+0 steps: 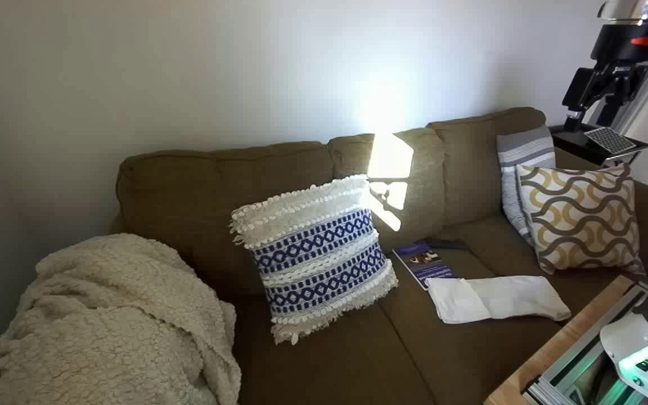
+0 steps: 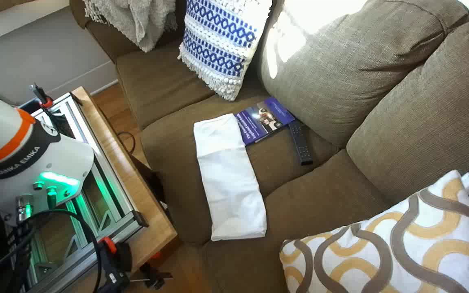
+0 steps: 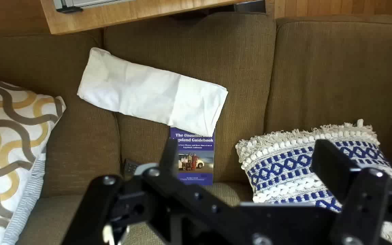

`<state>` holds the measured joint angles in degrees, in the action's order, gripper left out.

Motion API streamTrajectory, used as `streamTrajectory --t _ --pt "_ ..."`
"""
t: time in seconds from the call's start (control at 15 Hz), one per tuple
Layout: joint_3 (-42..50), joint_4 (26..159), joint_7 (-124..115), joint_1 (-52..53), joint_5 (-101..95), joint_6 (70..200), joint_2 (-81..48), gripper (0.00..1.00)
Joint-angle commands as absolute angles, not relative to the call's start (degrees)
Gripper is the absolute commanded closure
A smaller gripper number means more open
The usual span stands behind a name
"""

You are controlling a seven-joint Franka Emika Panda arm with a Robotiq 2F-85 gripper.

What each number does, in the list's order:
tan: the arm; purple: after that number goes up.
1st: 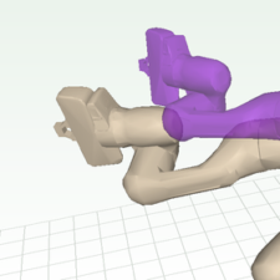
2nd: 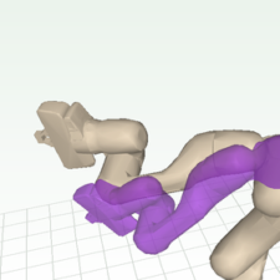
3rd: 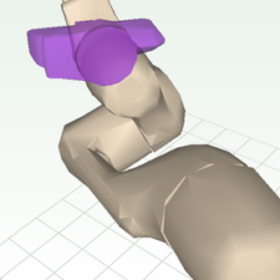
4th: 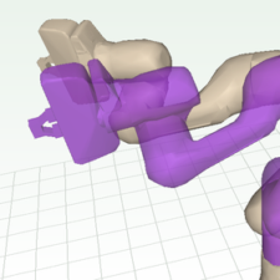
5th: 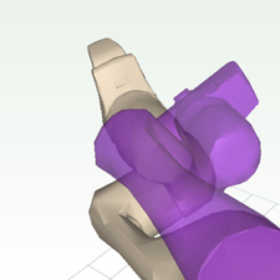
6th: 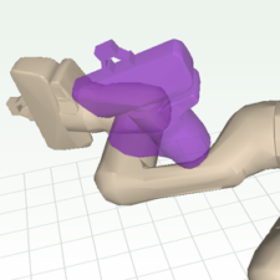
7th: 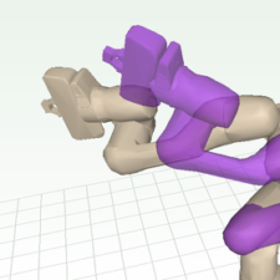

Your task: Put the white towel on the backrest of the chair

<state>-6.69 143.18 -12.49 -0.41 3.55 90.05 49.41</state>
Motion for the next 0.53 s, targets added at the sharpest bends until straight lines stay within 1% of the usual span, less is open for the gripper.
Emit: streamTrajectory --t 0.0,0.4,0.47 --pt "-6.7 143.1 -12.5 -0.4 3.5 89.9 49.4 0.0" --pt "-6.7 143.1 -12.5 -0.4 3.5 89.9 49.4 0.0" --pt "-6.0 141.8 -13.6 -1.3 4.3 89.7 47.2 0.0"
